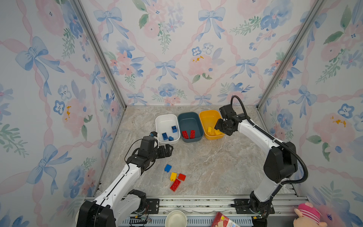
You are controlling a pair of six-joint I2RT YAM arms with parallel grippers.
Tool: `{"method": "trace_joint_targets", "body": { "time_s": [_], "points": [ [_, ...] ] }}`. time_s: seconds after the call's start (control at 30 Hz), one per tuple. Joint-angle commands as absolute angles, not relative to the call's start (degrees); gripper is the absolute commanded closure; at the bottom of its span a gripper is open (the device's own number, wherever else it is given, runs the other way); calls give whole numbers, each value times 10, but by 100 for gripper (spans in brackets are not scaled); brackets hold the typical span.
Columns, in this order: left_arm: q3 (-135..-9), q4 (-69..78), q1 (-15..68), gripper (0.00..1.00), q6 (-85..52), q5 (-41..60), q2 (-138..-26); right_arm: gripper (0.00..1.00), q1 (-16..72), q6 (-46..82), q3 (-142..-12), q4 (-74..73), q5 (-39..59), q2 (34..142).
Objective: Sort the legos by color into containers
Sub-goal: 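Carry the yellow cylinder piece over the yellow bin with the right gripper, then open the right gripper to drop the cylinder piece into the yellow bin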
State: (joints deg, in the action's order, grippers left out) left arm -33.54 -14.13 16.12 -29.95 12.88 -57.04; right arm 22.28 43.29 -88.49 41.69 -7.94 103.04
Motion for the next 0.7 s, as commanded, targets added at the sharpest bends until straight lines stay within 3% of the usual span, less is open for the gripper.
{"method": "trace_joint_targets", "body": {
  "time_s": [0.0,0.37,0.67],
  "points": [
    [-328,-132,165,2,-287,128,-562,45,228,407,-941,412,-76,1070],
    [-326,-132,171,2,-289,121,-562,42,212,372,-1092,426,-66,1221],
    [-326,-132,172,2,-289,119,-564,38,193,366,-1143,434,-55,1291]
  ]
}}
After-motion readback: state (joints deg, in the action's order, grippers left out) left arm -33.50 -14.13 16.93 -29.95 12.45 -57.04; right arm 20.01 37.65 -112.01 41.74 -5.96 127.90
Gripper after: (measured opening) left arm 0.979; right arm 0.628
